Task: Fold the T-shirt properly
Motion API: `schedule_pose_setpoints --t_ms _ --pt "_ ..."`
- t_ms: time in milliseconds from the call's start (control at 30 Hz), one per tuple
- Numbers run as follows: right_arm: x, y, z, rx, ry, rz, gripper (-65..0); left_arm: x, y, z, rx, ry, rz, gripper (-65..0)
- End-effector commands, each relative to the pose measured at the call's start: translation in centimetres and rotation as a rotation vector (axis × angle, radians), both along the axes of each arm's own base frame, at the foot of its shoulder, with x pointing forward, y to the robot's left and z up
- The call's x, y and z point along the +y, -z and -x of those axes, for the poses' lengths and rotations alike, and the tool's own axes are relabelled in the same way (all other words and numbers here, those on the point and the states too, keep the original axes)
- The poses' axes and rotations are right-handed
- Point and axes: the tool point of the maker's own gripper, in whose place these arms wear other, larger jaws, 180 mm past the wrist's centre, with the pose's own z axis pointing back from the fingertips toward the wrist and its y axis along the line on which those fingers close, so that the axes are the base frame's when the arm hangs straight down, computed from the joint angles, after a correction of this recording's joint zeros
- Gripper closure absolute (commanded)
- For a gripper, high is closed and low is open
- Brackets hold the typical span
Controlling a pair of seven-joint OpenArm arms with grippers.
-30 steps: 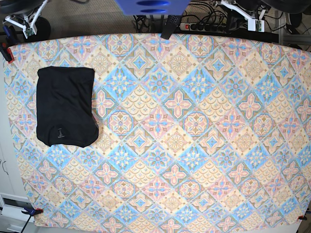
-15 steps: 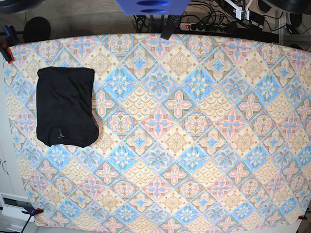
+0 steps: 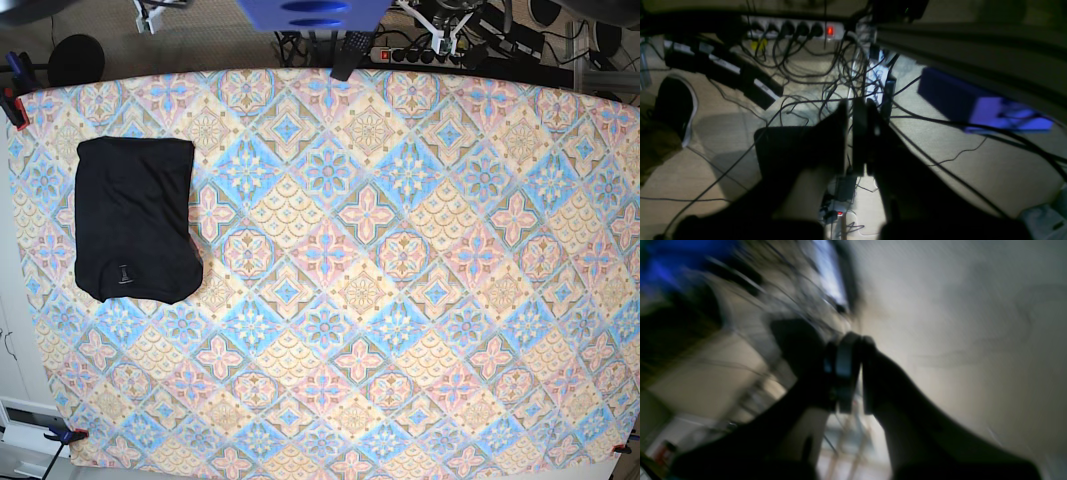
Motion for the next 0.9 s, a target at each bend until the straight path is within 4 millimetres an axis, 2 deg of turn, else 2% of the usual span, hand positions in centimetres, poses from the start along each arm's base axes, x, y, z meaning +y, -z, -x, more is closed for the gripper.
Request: schedule_pose_setpoints --t_ms 0,133,267,367,433,567,700,733,800,867 --pt "-1.5 -0.2 1.4 0.022 0.007 0.027 -4.5 0.0 0.1 0.0 -0.019 0.031 -0.006 -1.2" --pt "0.2 0.6 -0.3 -0.029 0.08 -0.009 -4.5 -0.1 1.1 -0.4 -0.041 0.115 -0.023 -1.5" --pt "1.4 1.1 -1.8 -0.064 0.132 -0.034 -4.5 -1.4 2.0 -0.9 -0.04 0.154 -0.022 -1.5" --pt "1.6 1.2 -2.5 -0.084 0.147 -0.037 -4.5 -2.8 2.3 -1.0 -0.045 0.198 -0.005 -1.5" --pt "1.0 1.5 -2.4 -0.074 0.147 0.0 -4.5 -3.4 2.3 -1.0 -0.052 0.229 0.006 -1.5" --pt "0.0 1.9 -3.5 -0.076 0.149 0.059 -4.6 -3.6 2.2 -1.0 -0.052 0.231 0.01 -1.5" --pt "0.2 2.1 -4.0 -0.069 0.143 0.051 -4.6 -3.6 2.2 -1.0 -0.052 0.231 0.01 -1.5" --pt "0.5 2.2 -4.0 -0.06 0.14 0.044 -4.6 -3.6 2.2 -1.0 -0.052 0.231 0.01 -1.5" --pt "2.8 2.5 -3.9 -0.042 0.142 0.004 -4.6 -3.6 2.2 -1.1 -0.054 0.231 0.01 -1.5" --pt "4.1 2.6 -3.8 -0.032 0.143 -0.017 -4.6 -3.6 2.3 -1.4 -0.057 0.232 0.009 -1.5"
